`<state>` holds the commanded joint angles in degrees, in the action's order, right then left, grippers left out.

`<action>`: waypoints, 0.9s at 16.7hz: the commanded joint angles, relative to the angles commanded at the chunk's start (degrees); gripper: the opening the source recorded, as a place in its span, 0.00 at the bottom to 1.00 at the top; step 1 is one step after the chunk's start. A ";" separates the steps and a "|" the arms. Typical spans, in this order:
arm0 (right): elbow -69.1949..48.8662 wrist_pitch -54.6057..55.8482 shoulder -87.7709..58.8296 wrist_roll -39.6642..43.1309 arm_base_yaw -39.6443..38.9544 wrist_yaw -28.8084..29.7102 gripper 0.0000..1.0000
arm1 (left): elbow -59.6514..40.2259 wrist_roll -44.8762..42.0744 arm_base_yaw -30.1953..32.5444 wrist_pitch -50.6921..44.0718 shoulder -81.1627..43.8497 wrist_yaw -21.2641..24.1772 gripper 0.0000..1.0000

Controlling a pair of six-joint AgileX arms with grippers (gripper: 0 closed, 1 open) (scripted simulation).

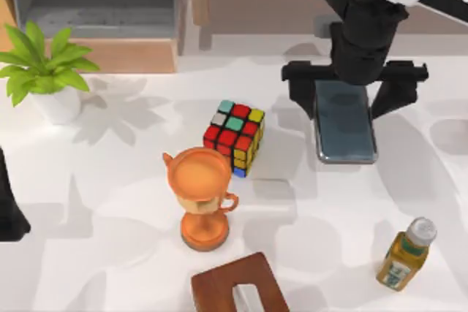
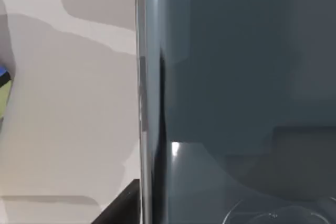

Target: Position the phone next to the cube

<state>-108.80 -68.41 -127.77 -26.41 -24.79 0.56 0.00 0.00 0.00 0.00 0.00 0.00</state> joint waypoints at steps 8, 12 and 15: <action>-0.92 1.93 3.06 0.09 -0.01 0.03 0.00 | 0.00 0.00 0.00 0.00 0.00 0.00 1.00; -1.41 3.23 4.70 0.11 -0.03 0.02 0.00 | 0.00 0.00 0.00 0.00 0.00 0.00 1.00; -1.73 4.27 5.77 0.11 -0.05 0.00 0.00 | 0.00 0.00 0.00 0.00 0.00 0.00 1.00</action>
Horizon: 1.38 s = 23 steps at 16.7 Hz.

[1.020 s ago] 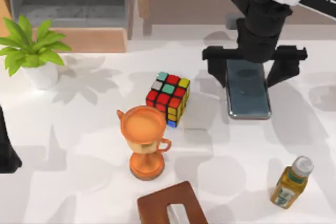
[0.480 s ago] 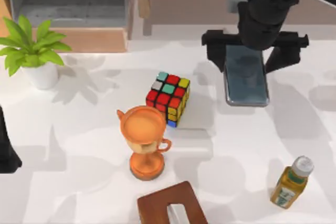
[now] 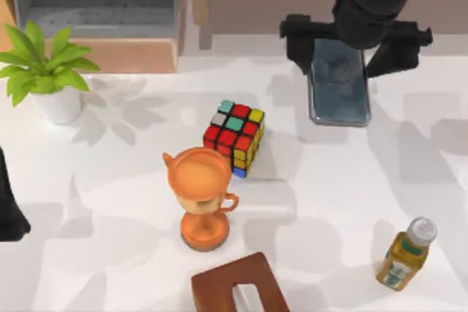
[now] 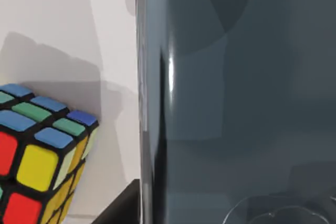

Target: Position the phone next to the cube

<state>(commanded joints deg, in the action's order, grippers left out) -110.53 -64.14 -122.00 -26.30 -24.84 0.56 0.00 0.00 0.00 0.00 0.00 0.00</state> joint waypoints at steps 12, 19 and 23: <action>0.49 3.90 1.05 -0.11 -0.17 -0.08 0.00 | 0.00 0.00 0.00 0.00 0.00 0.00 1.00; 3.31 5.39 -2.00 -0.19 -0.26 -0.03 0.00 | 0.00 0.00 0.00 0.00 0.00 0.00 1.00; 6.19 5.82 -5.40 -0.22 -0.29 0.01 0.00 | 0.00 0.00 0.00 0.00 0.00 0.00 1.00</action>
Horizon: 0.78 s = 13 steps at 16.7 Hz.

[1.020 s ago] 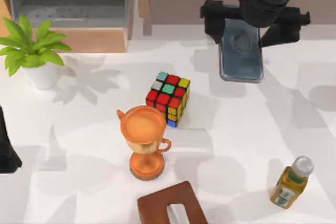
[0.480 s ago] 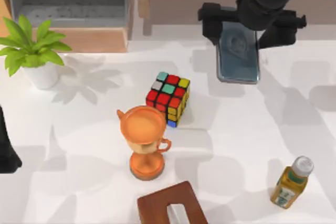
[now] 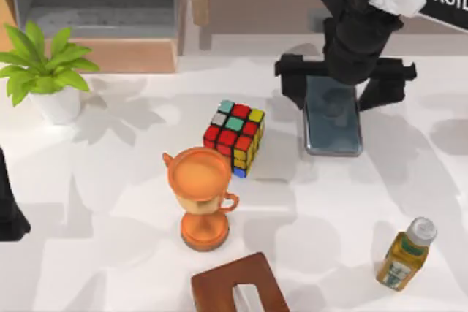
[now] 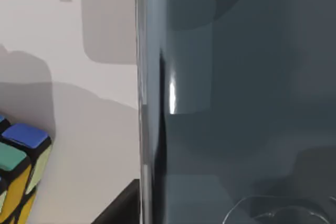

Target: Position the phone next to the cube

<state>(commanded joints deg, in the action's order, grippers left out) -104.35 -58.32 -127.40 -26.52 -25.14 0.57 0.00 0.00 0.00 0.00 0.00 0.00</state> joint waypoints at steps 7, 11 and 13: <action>3.63 0.08 -4.29 -0.01 -0.02 0.04 0.00 | 0.00 0.00 0.00 0.00 0.00 0.00 1.00; 3.63 0.08 -4.29 -0.01 -0.02 0.04 0.08 | 0.00 0.00 0.00 0.00 0.00 0.00 1.00; 3.63 0.08 -4.29 -0.01 -0.02 0.04 0.23 | 0.00 0.00 0.00 0.00 0.00 0.00 1.00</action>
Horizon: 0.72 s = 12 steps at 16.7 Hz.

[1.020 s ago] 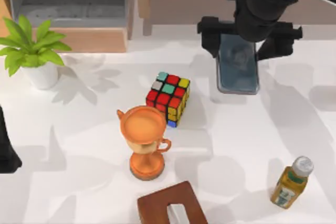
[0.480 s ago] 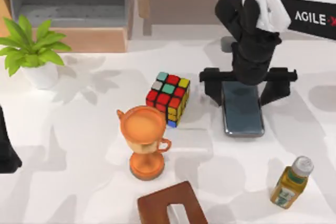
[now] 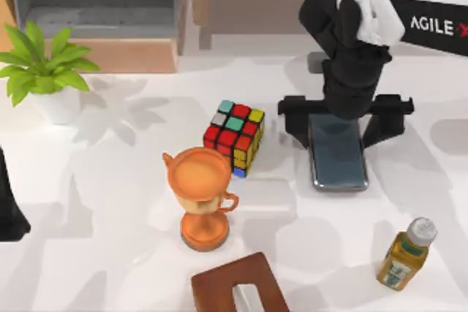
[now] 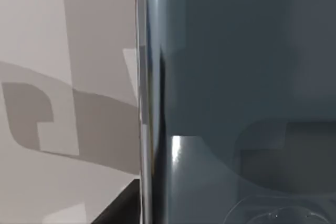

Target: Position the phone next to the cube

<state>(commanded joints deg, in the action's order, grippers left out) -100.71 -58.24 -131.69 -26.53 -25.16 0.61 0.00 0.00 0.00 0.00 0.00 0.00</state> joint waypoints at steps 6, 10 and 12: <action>0.00 0.00 0.00 0.00 0.00 0.00 0.68 | 0.00 0.00 0.00 0.00 0.00 0.00 1.00; 0.00 0.00 0.00 0.00 0.00 0.00 0.98 | 0.00 0.00 0.00 0.00 0.00 0.00 1.00; 0.00 0.00 0.00 0.00 0.00 0.00 1.00 | 0.00 0.00 0.00 0.00 0.00 0.00 1.00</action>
<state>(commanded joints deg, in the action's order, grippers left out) -100.71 -58.24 -131.69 -26.53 -25.16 0.61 0.00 0.00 0.00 0.00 0.00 0.00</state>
